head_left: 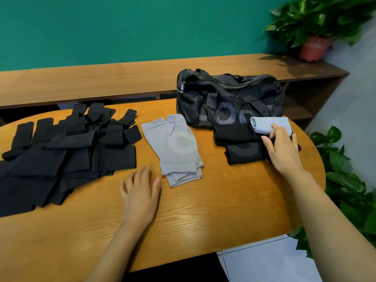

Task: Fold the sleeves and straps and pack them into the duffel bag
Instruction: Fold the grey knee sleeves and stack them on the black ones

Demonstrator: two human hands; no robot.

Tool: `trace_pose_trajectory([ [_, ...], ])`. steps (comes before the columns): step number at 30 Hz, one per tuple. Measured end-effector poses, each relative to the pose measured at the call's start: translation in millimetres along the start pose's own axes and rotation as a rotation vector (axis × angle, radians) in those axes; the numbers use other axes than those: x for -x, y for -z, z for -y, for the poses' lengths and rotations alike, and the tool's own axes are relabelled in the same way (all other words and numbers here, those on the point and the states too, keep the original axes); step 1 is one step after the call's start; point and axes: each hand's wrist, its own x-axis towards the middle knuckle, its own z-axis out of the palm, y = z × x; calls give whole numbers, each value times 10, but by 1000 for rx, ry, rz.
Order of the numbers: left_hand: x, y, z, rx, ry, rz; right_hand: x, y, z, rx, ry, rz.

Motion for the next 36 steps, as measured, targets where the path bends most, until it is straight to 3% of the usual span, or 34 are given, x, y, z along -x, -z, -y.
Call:
trace_pose_trajectory([
  [7,5,2,-7,16,-2,-3,48,0,141,108,71,-53],
  [12,16,14,-14,39,-1,1,277,-124,576,114,240,-24],
  [20,69,44,-12,135,-35,-32,855,-713,1379,41,592,294],
  [24,98,53,-6,156,-70,-59,934,-847,1500,67,600,331],
  [29,97,92,-118,73,-231,-24,920,-777,1423,55,551,142],
  [36,-71,10,-400,-53,-389,256,972,-701,1069,46,520,-84],
])
